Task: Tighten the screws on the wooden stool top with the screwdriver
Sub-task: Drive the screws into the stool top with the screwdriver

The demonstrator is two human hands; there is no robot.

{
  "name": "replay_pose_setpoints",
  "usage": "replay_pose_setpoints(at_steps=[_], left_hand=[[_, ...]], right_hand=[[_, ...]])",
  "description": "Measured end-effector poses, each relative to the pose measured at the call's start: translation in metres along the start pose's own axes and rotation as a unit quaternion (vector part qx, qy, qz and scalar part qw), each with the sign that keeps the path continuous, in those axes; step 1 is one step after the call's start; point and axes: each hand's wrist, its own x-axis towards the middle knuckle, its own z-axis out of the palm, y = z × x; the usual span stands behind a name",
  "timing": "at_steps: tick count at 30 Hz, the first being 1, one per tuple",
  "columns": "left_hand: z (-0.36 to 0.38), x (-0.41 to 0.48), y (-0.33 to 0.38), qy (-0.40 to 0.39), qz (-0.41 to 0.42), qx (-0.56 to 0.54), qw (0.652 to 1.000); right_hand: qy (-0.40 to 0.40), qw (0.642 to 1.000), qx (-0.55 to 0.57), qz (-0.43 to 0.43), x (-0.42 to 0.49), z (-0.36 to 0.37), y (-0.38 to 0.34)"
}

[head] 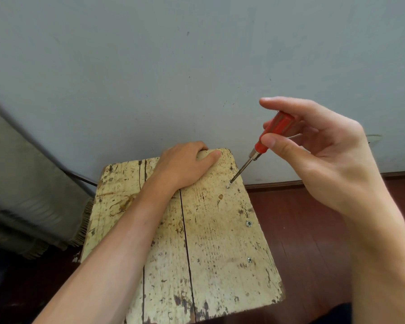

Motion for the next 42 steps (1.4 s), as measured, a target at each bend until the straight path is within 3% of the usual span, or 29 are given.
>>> replay_pose_setpoints(at_steps=[14, 25, 34, 42], left_hand=[[0.002, 0.001, -0.003, 0.006, 0.003, -0.007, 1.000], [0.002, 0.001, -0.002, 0.005, 0.004, -0.004, 1.000], [0.003, 0.002, -0.003, 0.006, 0.005, -0.006, 1.000], [0.003, 0.001, -0.003, 0.004, 0.005, -0.002, 1.000]], right_hand=[[-0.044, 0.998, 0.029, 0.032, -0.003, -0.007, -0.004], [0.018, 0.999, -0.029, -0.002, -0.001, 0.002, -0.005], [-0.046, 0.998, 0.026, 0.026, -0.003, -0.007, -0.004], [0.007, 1.000, -0.021, -0.007, -0.001, 0.001, -0.005]])
